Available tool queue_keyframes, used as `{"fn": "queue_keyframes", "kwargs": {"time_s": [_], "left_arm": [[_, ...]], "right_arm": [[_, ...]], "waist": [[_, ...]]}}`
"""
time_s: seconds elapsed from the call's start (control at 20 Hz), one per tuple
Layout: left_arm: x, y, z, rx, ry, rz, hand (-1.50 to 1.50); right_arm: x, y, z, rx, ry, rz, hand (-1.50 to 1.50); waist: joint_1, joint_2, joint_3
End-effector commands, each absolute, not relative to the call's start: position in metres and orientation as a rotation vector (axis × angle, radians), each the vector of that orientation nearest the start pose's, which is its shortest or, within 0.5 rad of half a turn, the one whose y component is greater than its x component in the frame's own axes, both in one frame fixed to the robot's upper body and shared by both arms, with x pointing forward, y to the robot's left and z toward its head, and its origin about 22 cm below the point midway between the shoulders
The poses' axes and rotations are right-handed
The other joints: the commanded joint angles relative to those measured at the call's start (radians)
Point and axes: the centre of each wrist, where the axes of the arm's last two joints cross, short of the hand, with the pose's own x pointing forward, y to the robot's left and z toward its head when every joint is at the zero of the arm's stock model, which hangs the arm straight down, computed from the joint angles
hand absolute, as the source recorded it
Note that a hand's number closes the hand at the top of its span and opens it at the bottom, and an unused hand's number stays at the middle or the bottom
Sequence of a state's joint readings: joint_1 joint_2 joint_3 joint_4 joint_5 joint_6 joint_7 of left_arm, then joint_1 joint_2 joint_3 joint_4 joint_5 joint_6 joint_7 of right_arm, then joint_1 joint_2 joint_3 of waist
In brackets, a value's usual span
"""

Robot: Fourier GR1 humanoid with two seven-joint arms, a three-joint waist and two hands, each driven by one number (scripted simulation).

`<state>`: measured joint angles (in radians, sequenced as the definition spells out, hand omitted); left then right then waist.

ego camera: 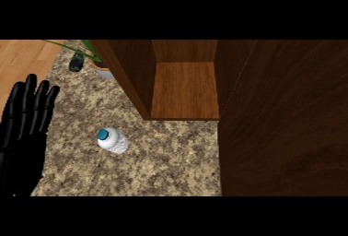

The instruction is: Pick up the bottled water, place it into the cabinet and close the cabinet

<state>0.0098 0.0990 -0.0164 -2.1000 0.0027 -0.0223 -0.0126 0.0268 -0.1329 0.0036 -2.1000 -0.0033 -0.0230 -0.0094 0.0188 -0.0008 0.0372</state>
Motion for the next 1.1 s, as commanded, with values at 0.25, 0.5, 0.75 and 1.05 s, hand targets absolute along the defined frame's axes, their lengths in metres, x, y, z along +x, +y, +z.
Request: {"fn": "queue_keyframes", "kwargs": {"time_s": [0.25,0.5,0.75,1.05], "left_arm": [[0.207,0.199,0.133,-0.808,-2.042,-0.647,-1.50],[0.193,0.239,0.062,-0.814,-1.499,-0.446,-1.50],[0.203,0.307,0.085,-0.875,-1.466,-0.470,-1.50],[0.205,0.347,0.089,-0.876,-1.423,-0.459,-1.50]], "right_arm": [[0.199,-0.238,0.132,-0.017,-2.135,0.224,-1.50],[0.178,-0.214,0.098,0.333,-1.822,-0.046,-1.50],[0.153,-0.224,0.098,0.345,-1.785,-0.074,-1.50],[0.130,-0.229,0.104,0.352,-1.792,-0.063,-1.50]], "waist": [[-0.067,0.000,-0.041],[-0.042,0.005,-0.038],[-0.032,0.001,-0.037],[-0.023,-0.001,-0.037]]}}
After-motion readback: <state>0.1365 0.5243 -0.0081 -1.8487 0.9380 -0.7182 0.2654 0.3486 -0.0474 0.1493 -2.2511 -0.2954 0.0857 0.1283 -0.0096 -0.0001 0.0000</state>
